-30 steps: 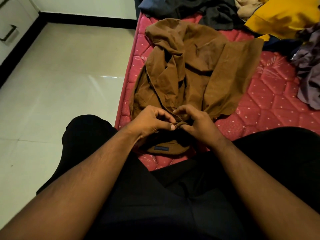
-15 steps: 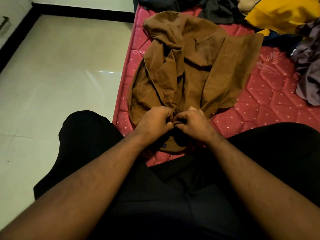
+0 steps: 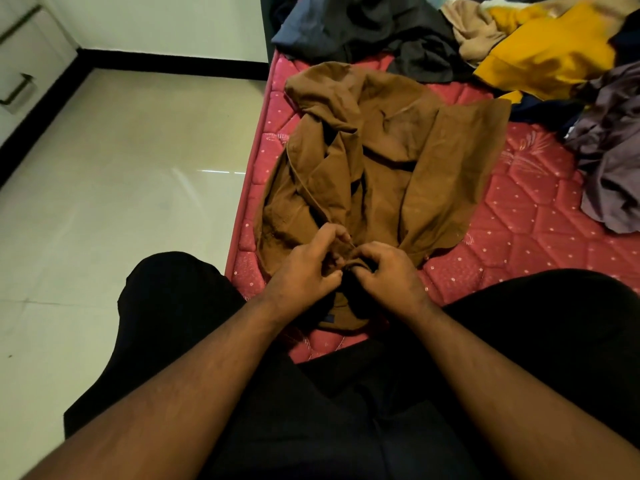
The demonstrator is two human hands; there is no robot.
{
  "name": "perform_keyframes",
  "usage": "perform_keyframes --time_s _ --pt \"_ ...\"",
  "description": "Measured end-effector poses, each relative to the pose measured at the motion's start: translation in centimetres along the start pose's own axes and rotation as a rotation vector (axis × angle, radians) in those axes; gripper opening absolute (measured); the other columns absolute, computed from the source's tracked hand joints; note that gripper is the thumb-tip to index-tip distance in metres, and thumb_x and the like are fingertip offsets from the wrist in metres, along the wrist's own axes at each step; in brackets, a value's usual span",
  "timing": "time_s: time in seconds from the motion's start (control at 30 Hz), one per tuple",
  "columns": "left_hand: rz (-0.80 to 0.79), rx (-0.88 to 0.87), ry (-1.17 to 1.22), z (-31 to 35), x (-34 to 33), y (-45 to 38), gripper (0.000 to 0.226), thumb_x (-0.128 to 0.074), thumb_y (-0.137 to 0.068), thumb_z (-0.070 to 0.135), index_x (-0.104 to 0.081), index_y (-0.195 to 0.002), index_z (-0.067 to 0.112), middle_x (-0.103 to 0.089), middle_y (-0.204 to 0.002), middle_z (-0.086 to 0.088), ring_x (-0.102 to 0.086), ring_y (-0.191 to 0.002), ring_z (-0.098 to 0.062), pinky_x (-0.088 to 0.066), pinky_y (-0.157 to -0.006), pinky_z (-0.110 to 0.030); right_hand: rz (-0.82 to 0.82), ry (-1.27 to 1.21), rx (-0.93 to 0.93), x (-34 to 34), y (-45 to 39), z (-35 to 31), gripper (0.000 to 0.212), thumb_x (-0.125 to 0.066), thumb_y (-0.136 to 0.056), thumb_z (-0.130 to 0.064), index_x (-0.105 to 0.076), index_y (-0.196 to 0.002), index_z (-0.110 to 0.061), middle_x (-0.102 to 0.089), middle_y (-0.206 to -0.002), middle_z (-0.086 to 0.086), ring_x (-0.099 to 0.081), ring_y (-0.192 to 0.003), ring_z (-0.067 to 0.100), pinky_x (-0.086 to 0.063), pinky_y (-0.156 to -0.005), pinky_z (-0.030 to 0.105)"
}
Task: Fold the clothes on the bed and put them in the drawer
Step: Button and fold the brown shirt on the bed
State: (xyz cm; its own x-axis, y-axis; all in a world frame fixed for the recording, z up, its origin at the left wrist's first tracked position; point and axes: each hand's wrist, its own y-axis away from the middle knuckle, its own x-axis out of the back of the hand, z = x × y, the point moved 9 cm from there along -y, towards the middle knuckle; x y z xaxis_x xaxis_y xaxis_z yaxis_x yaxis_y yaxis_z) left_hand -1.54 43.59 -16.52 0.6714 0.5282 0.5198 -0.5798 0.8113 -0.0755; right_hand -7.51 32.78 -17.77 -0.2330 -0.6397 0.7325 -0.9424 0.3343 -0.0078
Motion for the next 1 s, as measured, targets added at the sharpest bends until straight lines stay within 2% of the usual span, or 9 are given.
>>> perform_keyframes --time_s 0.1,0.2,0.37,0.43,0.53,0.57,0.73,0.83,1.0 --pt "-0.008 0.000 -0.094 -0.4 -0.3 0.5 0.062 -0.069 -0.081 0.007 -0.044 -0.133 0.028 -0.059 -0.098 0.011 -0.060 -0.088 -0.003 -0.053 -0.079 -0.023 -0.171 -0.080 0.067 -1.0 -0.2 -1.0 0.013 -0.072 -0.083 -0.013 -0.073 -0.095 -0.012 -0.065 -0.090 -0.005 -0.061 -0.086 0.008 -0.052 -0.083 0.032" --pt "0.046 -0.012 -0.288 -0.5 0.5 0.6 0.037 -0.067 -0.082 0.008 -0.062 -0.117 0.020 -0.060 -0.103 0.005 -0.058 -0.097 -0.012 -0.053 -0.082 -0.034 -0.125 -0.292 0.010 1.4 -0.8 0.0 0.009 -0.069 -0.087 -0.011 -0.074 -0.094 -0.013 -0.068 -0.093 -0.004 -0.064 -0.089 0.005 -0.050 -0.084 0.021" --pt "0.443 0.011 -0.547 -0.2 6.9 1.5 0.028 -0.065 -0.066 -0.008 -0.071 -0.077 0.016 -0.058 -0.080 -0.001 -0.056 -0.074 -0.027 -0.045 -0.061 -0.035 -0.166 0.147 0.117 1.7 -1.5 1.1 0.029 -0.066 -0.082 -0.019 -0.072 -0.109 -0.011 -0.067 -0.107 0.006 -0.062 -0.102 0.023 -0.050 -0.090 0.037" --pt "0.254 0.145 -0.590 -1.1 7.2 0.8 0.029 -0.062 -0.072 -0.007 -0.072 -0.080 0.018 -0.062 -0.086 -0.001 -0.059 -0.080 -0.029 -0.044 -0.065 -0.032 -0.082 0.292 0.199 1.2 -1.4 -0.3 0.029 -0.068 -0.081 -0.022 -0.072 -0.108 -0.014 -0.064 -0.110 0.006 -0.059 -0.099 0.029 -0.052 -0.083 0.042" --pt "-0.505 0.491 -0.545 -3.2 3.6 2.0 0.011 -0.063 -0.087 0.010 -0.072 -0.092 0.013 -0.070 -0.101 -0.006 -0.064 -0.094 -0.024 -0.053 -0.081 -0.033 0.041 0.339 0.212 1.8 -1.9 -1.7 0.031 -0.056 -0.084 -0.039 -0.073 -0.098 -0.018 -0.063 -0.106 0.004 -0.058 -0.095 0.027 -0.043 -0.077 0.036" --pt "-0.567 0.511 -0.534 -2.8 3.6 2.0 0.012 -0.063 -0.087 0.012 -0.072 -0.096 0.010 -0.071 -0.101 -0.007 -0.065 -0.093 -0.025 -0.054 -0.082 -0.034 0.030 0.367 0.214 1.5 -1.8 -1.8 0.031 -0.055 -0.084 -0.041 -0.074 -0.097 -0.020 -0.063 -0.104 0.003 -0.059 -0.095 0.027 -0.038 -0.076 0.036" --pt "0.055 0.312 -0.324 1.7 6.5 -3.2 0.017 -0.054 -0.086 0.005 -0.064 -0.086 0.019 -0.064 -0.082 0.004 -0.059 -0.072 -0.009 -0.046 -0.066 -0.022 -0.023 0.537 0.402 -0.8 -0.5 -4.3 0.032 -0.048 -0.076 -0.036 -0.076 -0.088 -0.027 -0.061 -0.078 0.001 -0.060 -0.069 0.026 -0.044 -0.053 0.037" --pt "-0.104 0.341 -0.144 -0.6 2.0 -2.1 0.013 -0.059 -0.086 0.002 -0.071 -0.087 0.007 -0.072 -0.087 -0.008 -0.065 -0.080 -0.014 -0.050 -0.074 -0.026 -0.112 0.524 0.405 -1.7 -0.2 -3.7 0.037 -0.042 -0.074 -0.041 -0.075 -0.086 -0.030 -0.064 -0.074 -0.004 -0.062 -0.065 0.024 -0.045 -0.053 0.034" --pt "-0.235 0.482 -0.304 -3.0 1.4 0.8 0.011 -0.067 -0.084 0.020 -0.063 -0.088 0.011 -0.069 -0.092 -0.005 -0.065 -0.083 -0.019 -0.053 -0.073 -0.030 -0.358 0.440 0.253 -2.4 -0.2 -1.7 0.027 -0.064 -0.088 -0.037 -0.068 -0.113 -0.027 -0.064 -0.114 -0.005 -0.053 -0.110 0.017 -0.038 -0.090 0.036"
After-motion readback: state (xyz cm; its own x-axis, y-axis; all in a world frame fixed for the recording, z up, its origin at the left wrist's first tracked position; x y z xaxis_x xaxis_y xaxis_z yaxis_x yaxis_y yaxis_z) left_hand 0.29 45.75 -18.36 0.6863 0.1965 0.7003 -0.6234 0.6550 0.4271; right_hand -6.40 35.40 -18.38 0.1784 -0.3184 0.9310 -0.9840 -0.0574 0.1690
